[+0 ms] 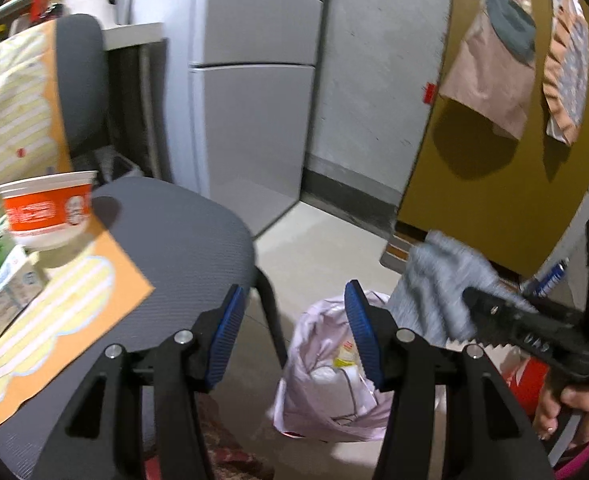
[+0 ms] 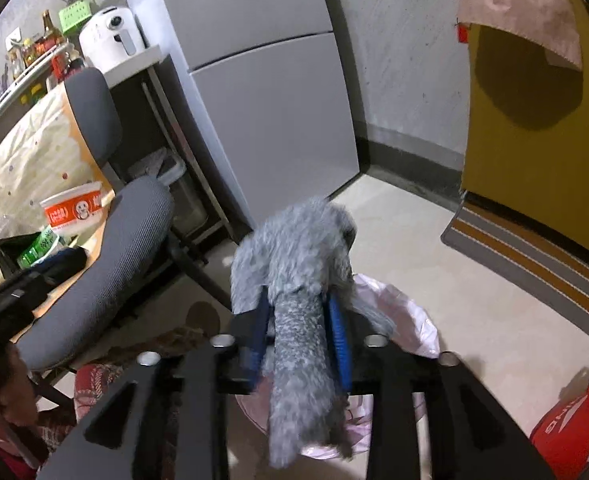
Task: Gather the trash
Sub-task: 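Carry the scrubber and grey cloth over the trash bag and open both tools, then return to the chair and grasp the clear plastic container with the left tool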
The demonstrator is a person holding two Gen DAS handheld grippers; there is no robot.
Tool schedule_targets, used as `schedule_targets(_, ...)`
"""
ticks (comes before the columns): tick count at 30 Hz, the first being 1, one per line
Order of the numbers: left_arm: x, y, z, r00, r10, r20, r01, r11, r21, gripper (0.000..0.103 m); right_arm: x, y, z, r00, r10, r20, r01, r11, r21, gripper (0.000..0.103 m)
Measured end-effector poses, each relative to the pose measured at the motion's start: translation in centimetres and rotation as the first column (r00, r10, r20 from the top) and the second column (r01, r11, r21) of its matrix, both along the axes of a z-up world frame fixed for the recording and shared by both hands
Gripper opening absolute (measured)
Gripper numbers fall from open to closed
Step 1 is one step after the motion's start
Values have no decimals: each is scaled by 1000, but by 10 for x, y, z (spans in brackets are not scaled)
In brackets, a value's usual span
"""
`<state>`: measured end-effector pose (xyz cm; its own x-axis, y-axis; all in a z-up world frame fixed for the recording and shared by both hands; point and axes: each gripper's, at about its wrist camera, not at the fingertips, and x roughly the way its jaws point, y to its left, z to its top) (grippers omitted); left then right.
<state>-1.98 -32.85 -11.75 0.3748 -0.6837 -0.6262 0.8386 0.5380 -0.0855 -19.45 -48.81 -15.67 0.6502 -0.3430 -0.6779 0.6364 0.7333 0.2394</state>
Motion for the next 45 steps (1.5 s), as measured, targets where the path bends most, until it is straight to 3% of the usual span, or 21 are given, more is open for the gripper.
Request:
schedule_targets(1,1,4,1,1000,8,-1,-8,1000,-5,51,1,-1,-1,1000,-6,-6,6,1000,1,43)
schedule_targets(12,6,39,14,997,71,-2,-71,996,-56,51,5,19,35,999,24,39,-21,997,-68,43)
schedule_targets(22,22,117,32,963,262,64,-260,965,-38,52,57,80,77,967,231,109,-218,969,-118,43)
schedule_targets(26,34,156,48,933,342,110,-339,940,-50,52,92,111,86,935,338,108,-322,936,-140,43)
schedule_targets(29,53,186,61,898,425,112,-424,905,-35,52,116,133,92,908,406,105,-389,908,-154,43)
schedule_targets(36,115,268,97,759,627,176,-630,775,-45,52,167,174,98,843,526,111,-508,847,-159,43)
schedule_targets(38,134,281,101,732,653,195,-660,750,-34,52,176,178,98,833,541,113,-524,838,-154,43)
schedule_targets(41,163,290,102,736,646,203,-657,754,-19,52,187,181,96,825,555,110,-538,830,-145,43)
schedule_targets(45,192,284,92,793,572,209,-590,807,29,52,200,178,90,830,549,96,-536,834,-133,43)
